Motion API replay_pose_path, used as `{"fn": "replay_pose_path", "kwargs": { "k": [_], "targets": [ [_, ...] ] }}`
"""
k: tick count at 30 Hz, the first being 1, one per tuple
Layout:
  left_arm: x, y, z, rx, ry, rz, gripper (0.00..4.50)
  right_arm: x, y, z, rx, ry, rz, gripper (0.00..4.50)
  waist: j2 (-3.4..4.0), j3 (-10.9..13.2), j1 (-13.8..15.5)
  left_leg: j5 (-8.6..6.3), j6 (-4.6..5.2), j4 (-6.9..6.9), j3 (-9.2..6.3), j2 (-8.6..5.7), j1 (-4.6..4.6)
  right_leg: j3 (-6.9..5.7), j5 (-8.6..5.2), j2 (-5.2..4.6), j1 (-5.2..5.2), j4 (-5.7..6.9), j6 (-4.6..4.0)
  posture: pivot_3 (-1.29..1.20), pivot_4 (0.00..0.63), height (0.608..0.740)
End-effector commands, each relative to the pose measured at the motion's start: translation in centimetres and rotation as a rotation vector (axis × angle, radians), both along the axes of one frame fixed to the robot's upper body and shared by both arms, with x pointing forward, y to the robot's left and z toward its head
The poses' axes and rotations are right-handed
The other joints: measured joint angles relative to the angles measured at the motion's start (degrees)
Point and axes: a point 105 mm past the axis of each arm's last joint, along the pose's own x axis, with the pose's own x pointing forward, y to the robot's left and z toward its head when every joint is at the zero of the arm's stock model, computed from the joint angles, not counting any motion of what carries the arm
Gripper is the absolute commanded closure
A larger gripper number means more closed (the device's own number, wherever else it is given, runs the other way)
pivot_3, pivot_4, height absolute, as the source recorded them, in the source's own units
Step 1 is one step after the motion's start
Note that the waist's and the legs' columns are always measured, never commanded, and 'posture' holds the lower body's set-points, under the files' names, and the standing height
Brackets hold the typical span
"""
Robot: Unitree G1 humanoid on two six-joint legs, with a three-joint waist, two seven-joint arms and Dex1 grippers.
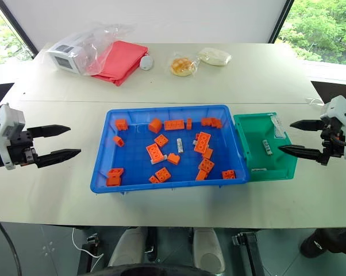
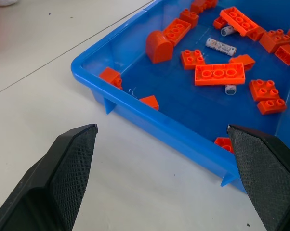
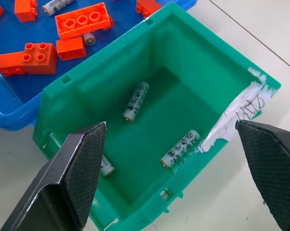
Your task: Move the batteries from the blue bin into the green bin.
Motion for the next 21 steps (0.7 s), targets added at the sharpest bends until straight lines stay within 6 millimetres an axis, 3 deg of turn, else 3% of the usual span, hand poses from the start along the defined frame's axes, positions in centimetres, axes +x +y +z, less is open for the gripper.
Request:
{"fn": "replay_pose_path", "kwargs": {
  "k": [1,15,19,21],
  "targets": [
    [-0.1,0.2,1.4,0.008,-0.057,0.004,0.00,0.2,0.0,1.7,-0.005,-0.064,0.000,0.09,0.00,0.0,0.0,0.00,0.00,0.00,0.00,0.00,0.00,0.00,0.00,0.00,0.00,0.00,0.00,0.00,0.150,0.734],
    [-0.3,-0.3,1.2,0.001,-0.031,-0.011,0.00,0.9,1.1,2.0,0.008,-0.057,0.001,0.09,0.00,0.0,0.0,0.00,0.00,0.00,0.01,0.00,0.00,0.00,0.01,0.01,0.00,0.00,0.00,0.00,0.150,0.734],
    [-0.8,-1.0,1.4,0.013,-0.022,-0.056,0.00,1.4,2.5,2.5,-0.001,-0.066,0.044,0.09,0.01,0.0,-0.1,0.00,0.00,0.00,0.01,0.01,0.01,0.00,0.01,0.01,-0.02,0.01,-0.01,0.00,0.150,0.734],
    [-1.3,-1.8,1.6,0.012,-0.009,-0.101,0.00,1.5,4.5,3.0,0.000,-0.061,0.115,0.09,0.01,0.0,-0.1,0.00,0.00,0.00,-0.01,0.01,0.00,-0.01,0.01,0.02,-0.01,0.01,-0.02,0.00,0.150,0.734]
  ]
}}
